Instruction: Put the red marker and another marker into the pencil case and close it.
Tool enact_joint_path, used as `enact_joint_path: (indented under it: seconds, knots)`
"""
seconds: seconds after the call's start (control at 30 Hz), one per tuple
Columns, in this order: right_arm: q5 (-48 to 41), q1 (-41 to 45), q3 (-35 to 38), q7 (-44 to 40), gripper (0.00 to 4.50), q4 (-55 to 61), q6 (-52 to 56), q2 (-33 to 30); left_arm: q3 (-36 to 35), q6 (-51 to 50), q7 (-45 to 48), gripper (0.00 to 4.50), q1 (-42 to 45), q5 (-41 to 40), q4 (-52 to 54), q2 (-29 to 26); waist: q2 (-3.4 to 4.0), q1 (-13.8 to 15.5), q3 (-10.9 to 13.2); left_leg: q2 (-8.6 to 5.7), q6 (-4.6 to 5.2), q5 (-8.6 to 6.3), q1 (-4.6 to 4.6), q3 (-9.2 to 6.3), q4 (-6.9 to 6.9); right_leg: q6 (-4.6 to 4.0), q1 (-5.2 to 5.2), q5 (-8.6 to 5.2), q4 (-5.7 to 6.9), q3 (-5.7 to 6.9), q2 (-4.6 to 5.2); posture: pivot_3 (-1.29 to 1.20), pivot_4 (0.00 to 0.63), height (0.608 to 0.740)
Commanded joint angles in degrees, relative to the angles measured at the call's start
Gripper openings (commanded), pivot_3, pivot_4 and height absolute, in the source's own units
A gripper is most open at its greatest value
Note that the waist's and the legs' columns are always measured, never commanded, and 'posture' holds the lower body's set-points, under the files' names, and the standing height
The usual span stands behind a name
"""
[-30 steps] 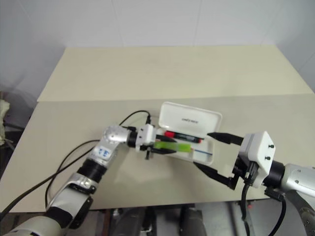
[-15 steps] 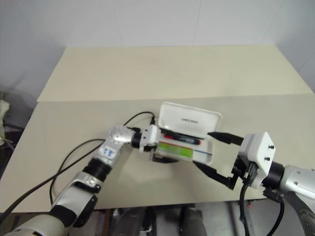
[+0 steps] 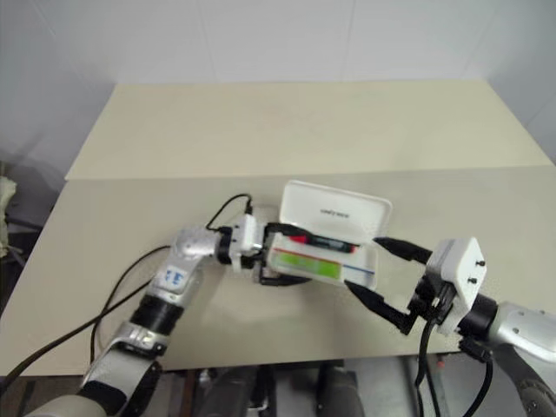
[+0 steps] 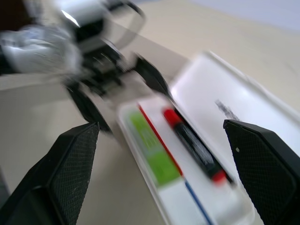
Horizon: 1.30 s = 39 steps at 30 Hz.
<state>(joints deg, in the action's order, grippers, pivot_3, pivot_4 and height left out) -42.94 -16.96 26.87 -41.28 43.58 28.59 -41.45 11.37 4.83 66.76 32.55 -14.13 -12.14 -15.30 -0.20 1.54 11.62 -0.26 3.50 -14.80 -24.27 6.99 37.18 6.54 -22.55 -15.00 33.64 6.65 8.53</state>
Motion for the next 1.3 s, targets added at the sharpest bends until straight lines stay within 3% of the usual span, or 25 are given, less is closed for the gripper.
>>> enact_joint_path:
  seconds: [0.03,0.27,0.57,0.93,1.2,1.3]
  knots:
    - [0.9,-1.5,2.8,2.1,4.50,0.8,-0.6,0.8,-1.1,-2.3,-1.3,4.48,-2.2,-2.2,6.5,-1.3,0.00,0.0,0.0,0.00,0.00,0.00,0.00,0.00,0.02,0.00,0.00,0.00,0.01,-0.01,0.00,0.00,0.150,0.740]
    - [12.2,-3.5,0.7,14.9,4.50,0.3,0.3,5.5,-4.8,-5.7,-5.0,4.48,-9.3,-3.2,14.6,-6.6,0.03,-0.2,0.0,0.02,-0.08,0.02,0.09,0.00,-0.11,-0.06,-0.04,-0.03,0.03,-0.10,-0.03,0.00,0.150,0.740]
    - [22.5,-2.4,-1.6,24.0,4.50,-6.0,-3.2,14.9,-7.4,-6.9,-6.6,4.48,-7.5,-4.1,14.6,-9.1,0.09,0.0,-0.1,0.02,-0.15,0.00,0.06,0.02,-0.24,-0.10,-0.11,-0.06,-0.04,-0.12,-0.04,0.00,0.150,0.740]
    - [25.9,-7.6,-3.7,25.3,4.50,-9.3,-5.6,22.3,-9.3,-8.4,-4.1,4.48,-5.5,-6.9,14.7,-12.7,0.13,-0.2,-0.1,0.05,-0.23,0.00,0.08,0.12,-0.27,-0.14,-0.20,-0.09,0.09,-0.20,-0.10,0.00,0.150,0.740]
    - [26.2,-9.7,-5.3,24.4,4.50,-10.1,-6.5,23.3,-8.4,-9.5,-5.4,4.48,-6.5,-7.1,17.1,-12.3,0.16,-0.2,-0.1,0.07,-0.25,0.00,0.08,0.13,-0.33,-0.17,-0.27,-0.11,0.09,-0.29,-0.10,0.00,0.150,0.740]
    - [26.4,-9.1,-5.1,24.2,3.88,-11.9,-7.4,23.1,-8.5,-9.6,-5.6,4.50,-6.6,-7.1,17.5,-12.3,0.15,-0.2,-0.1,0.06,-0.28,0.01,0.07,0.14,-0.38,-0.20,-0.31,-0.12,0.09,-0.30,-0.11,0.00,0.150,0.740]
